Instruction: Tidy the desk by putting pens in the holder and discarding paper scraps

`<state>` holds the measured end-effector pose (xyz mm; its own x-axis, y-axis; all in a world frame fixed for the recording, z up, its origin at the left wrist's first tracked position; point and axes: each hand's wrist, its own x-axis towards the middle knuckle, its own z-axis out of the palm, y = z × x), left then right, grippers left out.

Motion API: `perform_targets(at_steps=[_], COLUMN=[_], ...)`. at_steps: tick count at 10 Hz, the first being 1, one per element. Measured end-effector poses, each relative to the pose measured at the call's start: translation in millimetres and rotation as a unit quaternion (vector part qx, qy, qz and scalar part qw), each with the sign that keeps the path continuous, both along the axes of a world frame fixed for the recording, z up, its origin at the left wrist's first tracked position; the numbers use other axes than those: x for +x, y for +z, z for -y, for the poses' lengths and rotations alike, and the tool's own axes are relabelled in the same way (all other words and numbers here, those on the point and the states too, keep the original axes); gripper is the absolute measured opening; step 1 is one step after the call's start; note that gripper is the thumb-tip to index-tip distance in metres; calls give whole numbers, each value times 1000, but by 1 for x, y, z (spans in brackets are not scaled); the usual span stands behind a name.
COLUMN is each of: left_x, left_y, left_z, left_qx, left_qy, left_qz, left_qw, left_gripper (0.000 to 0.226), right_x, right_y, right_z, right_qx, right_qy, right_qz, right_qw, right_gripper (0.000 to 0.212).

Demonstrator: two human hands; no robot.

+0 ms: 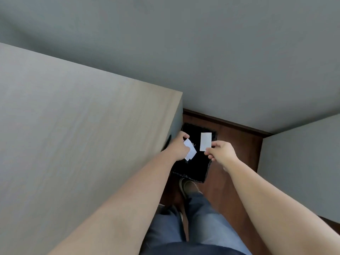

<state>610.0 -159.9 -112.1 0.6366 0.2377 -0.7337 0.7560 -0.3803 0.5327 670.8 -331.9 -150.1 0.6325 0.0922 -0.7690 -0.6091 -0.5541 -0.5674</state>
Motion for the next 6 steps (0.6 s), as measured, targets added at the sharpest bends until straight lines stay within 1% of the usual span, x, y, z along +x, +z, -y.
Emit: perform_targets(at_steps=[1,2,3,4,5,6], left_x=[1,0,-3,-13,-21,-22], left_y=[-29,-54,-63,-63,-51,-38], left_z=[10,19,19,16,12,8], left_qx=[11,30,75,69,64,46], left_qy=[27,48,42,-4,-48,-46], left_qz=[-18,-28,-53,-55,-37,-7], left_qw=[999,998,995,996,996,998], left_gripper=[45,50,53,49,43,40], right_x=[-5,-8,-13,-15,-10,-8], right_y=[-22,-44,-55,-57,-45,-34], right_z=[2,4,5,10,17,22], right_qx=[9,1,-30,-29,-21,-21], right_qy=[11,38,56,69,76,28], right_qz=[-29,-42,-77,-108,-113,-98], right_qw=[999,998,995,991,991,995], right_gripper=[31,52,74,72,58,46])
